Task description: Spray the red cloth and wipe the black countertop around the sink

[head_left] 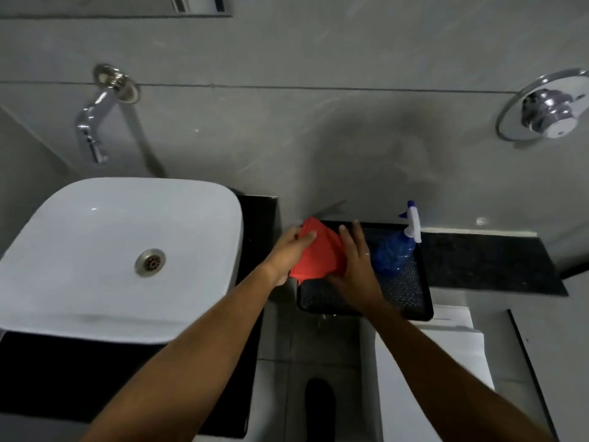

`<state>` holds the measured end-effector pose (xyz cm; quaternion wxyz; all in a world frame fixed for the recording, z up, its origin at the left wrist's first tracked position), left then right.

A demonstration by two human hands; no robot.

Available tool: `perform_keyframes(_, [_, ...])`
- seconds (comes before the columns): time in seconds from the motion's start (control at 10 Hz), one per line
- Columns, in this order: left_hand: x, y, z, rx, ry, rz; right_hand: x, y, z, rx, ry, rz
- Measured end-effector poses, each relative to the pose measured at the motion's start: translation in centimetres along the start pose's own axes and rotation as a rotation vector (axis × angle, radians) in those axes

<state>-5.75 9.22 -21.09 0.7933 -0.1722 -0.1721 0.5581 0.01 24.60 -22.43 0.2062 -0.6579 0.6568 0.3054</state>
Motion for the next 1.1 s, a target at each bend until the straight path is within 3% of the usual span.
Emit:
perform_keyframes(0.1, [0.9,3.5,-1.4,0.014,-0.048,0.024,1.5,0.5,4.9,0.412,0.653,-0.025])
perform_keyframes(0.2, [1.4,6.8,-3.9,-0.005,-0.083,0.027,3.8,0.8,8.7,0.662,1.069,-0.008])
perform_keyframes(0.3, [1.9,9.9,-6.8,-0.052,-0.057,0.031,5.2,1.8,11.6,0.777,1.051,0.016])
perform_keyframes(0.6, [2.2,14.0,-10.8,-0.197,0.513,0.109,7.6,4.2,15.4,0.747,0.218,-0.206])
perform_keyframes(0.7, [2.3,13.3,-9.7,-0.216,0.843,0.124,7.0,4.1,14.9,0.792,-0.175,-0.396])
perform_keyframes(0.8, [2.1,11.7,-7.1,-0.144,1.009,0.123,5.3,4.6,12.2,0.676,-0.492,-0.459])
perform_keyframes(0.9, [2.1,10.0,-3.0,-0.005,1.182,0.085,3.1,6.9,8.0,0.532,-0.493,-0.437])
perform_keyframes(1.1, [-0.5,3.0,9.8,0.434,1.512,0.251,-3.6,12.5,-5.8,0.191,-0.524,-0.252])
Point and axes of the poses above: each hand's wrist, its own y-axis towards the middle knuckle, its own x-axis out of the palm, z = x × y, the point moved 5 cm from there along y, towards the middle knuckle, and after that the axes turned 4 degrees about -z, right-handed, at the moved point
